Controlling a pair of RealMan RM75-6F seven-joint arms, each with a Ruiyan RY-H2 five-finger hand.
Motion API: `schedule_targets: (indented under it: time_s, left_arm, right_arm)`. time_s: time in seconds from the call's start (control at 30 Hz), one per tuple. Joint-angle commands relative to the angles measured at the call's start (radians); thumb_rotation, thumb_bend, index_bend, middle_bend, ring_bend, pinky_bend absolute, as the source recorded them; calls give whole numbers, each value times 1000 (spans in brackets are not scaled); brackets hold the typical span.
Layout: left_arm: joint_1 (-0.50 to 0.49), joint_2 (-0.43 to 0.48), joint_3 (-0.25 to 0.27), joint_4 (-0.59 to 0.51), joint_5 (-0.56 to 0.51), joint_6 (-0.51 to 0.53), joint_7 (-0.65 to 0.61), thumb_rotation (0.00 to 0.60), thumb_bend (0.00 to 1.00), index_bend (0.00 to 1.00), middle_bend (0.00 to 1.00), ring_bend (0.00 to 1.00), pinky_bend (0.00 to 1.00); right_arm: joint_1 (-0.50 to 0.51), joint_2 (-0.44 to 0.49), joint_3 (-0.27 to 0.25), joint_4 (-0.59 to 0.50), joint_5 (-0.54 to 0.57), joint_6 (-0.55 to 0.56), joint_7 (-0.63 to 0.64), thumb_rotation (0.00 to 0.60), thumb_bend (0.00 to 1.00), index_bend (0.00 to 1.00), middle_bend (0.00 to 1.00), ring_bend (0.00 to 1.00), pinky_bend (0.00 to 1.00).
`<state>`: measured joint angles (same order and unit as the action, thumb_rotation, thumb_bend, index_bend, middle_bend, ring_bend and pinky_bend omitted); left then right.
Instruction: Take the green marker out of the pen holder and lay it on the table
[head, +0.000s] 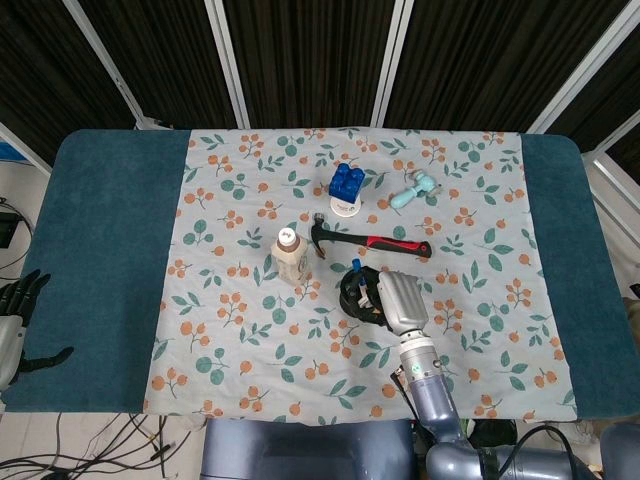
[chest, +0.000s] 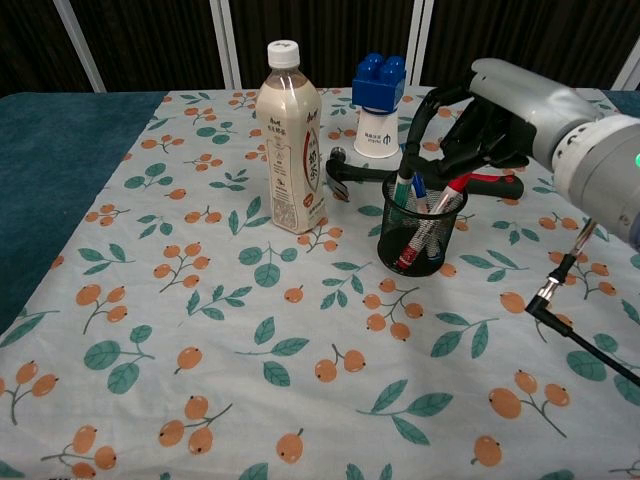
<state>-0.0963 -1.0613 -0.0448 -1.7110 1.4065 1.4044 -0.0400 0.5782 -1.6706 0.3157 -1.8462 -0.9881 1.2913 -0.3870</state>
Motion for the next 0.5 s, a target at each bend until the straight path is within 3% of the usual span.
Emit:
schedule_targets:
  time_s: [0.03,0.33,0.5]
  left_arm:
    - [1,-1,0,0,1,2,2,600,0,0,0,0,0]
    - [2,-2,0,-1,5,8,4,600,0,0,0,0,0]
    - [3,-3,1,0,12,12,6,600,0,0,0,0,0]
  right_arm:
    - [-5,49,30,-66,-22,22,-2,600,481,617,1000,1000,1000]
    - [-64,251,92,-264,-29,60,27,600,482,617,1000,1000,1000]
    - [-134,389,76,-298,-59,59,99,600,481,617,1000,1000,1000]
